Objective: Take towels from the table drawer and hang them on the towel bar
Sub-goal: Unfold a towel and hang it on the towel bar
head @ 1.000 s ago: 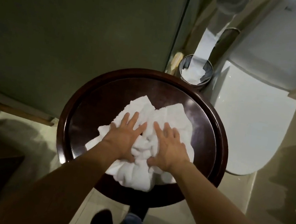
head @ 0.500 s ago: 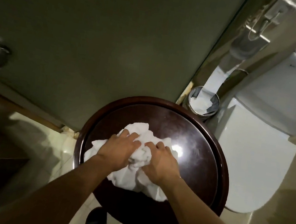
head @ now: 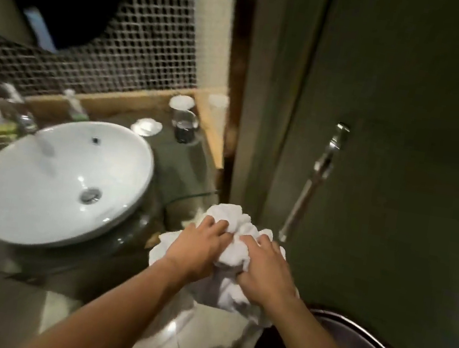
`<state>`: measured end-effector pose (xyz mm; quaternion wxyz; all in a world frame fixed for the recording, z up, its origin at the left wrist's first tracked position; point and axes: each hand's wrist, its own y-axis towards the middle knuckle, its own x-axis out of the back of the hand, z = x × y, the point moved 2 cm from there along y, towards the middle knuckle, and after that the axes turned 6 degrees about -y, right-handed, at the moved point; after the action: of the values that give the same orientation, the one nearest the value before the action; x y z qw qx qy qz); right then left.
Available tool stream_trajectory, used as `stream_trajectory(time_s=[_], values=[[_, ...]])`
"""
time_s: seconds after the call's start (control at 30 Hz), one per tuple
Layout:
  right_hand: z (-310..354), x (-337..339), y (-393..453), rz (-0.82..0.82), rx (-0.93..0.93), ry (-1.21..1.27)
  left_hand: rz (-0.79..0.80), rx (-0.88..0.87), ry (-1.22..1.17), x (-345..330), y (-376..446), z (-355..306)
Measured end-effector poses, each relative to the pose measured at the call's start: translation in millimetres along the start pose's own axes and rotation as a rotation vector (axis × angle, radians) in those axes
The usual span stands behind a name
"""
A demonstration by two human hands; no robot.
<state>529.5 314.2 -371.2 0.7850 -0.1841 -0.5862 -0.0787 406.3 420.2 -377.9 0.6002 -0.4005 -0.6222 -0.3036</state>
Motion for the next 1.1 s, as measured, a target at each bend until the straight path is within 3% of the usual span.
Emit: stream_trajectory(time_s=[0.27,0.53,0.8,0.93,1.1], values=[[146.1,63.1,139.6,-0.073,0.228,-0.124,-0.168,0.243,-0.01,73.7,0.9,173.8],[196.0,45.8,318.5,0.011,0.222,-0.181,-0.138,0.282,-0.139,65.7,91.3,319.7],[194.9,20.8,372.7,0.322,0.183,-0.289,-0.014,0.237,-0.256,31.4,121.4,364.4],[204.7,42.8,385.9,0.314,0.245,-0.276,-0.034,0.349,-0.462,42.5,110.0,378.5],[226.6,61.8,397.4,0.22,0.301,-0.254,0.004,0.421,-0.409,57.0,111.2,378.4]])
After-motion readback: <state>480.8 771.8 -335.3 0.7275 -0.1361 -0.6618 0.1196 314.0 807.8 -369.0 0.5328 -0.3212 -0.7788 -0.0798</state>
